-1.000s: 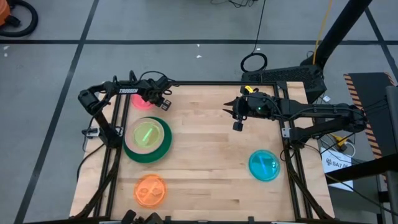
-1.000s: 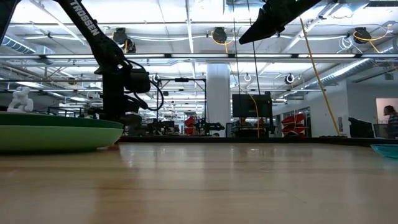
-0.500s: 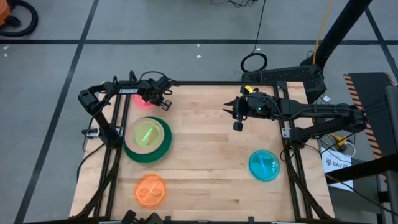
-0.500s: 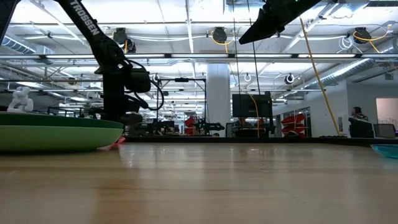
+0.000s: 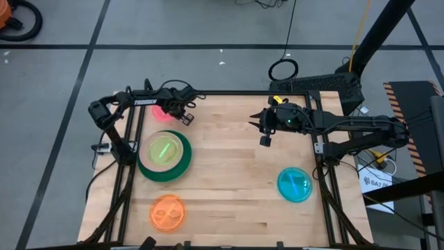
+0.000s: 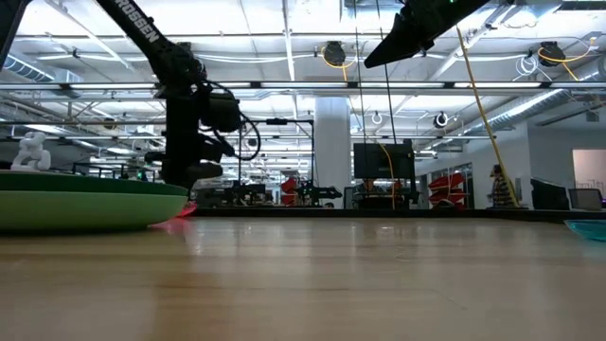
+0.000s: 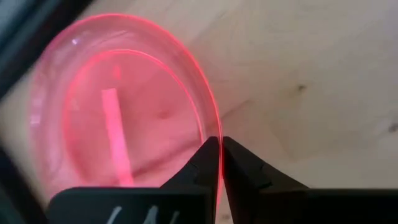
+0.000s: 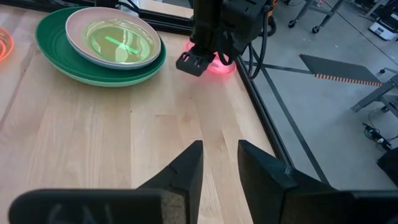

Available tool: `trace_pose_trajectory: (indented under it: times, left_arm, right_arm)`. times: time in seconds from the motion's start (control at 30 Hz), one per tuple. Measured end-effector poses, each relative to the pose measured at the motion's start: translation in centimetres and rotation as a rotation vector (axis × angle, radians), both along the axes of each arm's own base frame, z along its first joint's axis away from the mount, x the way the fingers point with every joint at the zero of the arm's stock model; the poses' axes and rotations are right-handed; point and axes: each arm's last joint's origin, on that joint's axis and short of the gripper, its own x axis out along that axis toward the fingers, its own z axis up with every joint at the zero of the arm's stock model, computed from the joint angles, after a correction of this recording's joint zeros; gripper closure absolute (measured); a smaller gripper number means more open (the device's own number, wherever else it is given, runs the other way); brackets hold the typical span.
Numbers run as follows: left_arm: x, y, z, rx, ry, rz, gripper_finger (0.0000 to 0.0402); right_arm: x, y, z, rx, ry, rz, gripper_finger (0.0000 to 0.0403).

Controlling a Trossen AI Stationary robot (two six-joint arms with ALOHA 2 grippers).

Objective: Stack plastic plates
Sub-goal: Stack the pink plate on top of the green plate

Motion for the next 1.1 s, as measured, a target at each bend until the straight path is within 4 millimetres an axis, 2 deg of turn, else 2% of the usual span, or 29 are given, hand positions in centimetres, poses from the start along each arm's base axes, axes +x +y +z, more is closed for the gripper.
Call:
trace_pose_trajectory:
  times: [0.43,0.57,0.7,0.87,1.0,1.1]
  left_arm:
    - [3.3,-1.6,5.1,0.041,0.068,-0.162,0.0382]
    - [4.0,-2.6,6.0,0.038,0.081,-0.211,0.0395]
    - [4.2,-4.3,7.9,0.043,0.077,-0.267,0.0395]
    - [3.4,-7.3,11.2,0.073,0.034,-0.349,0.0396]
    - [2.2,-11.2,13.5,0.073,-0.001,-0.436,0.0397]
    - [1.5,-15.0,14.7,0.025,-0.052,-0.518,0.0397]
  right_arm:
    - [-0.1,0.0,-0.1,0.012,0.013,-0.006,0.031]
    - [-0.1,0.0,-0.3,0.018,0.025,-0.007,0.031]
    - [-0.1,0.0,-0.3,0.021,0.026,-0.009,0.031]
    - [-0.2,0.0,-0.4,0.023,0.039,-0.009,0.031]
    - [-0.2,0.0,-0.4,0.023,0.039,-0.009,0.031]
    - [-0.2,0.0,-0.4,0.022,0.035,-0.009,0.031]
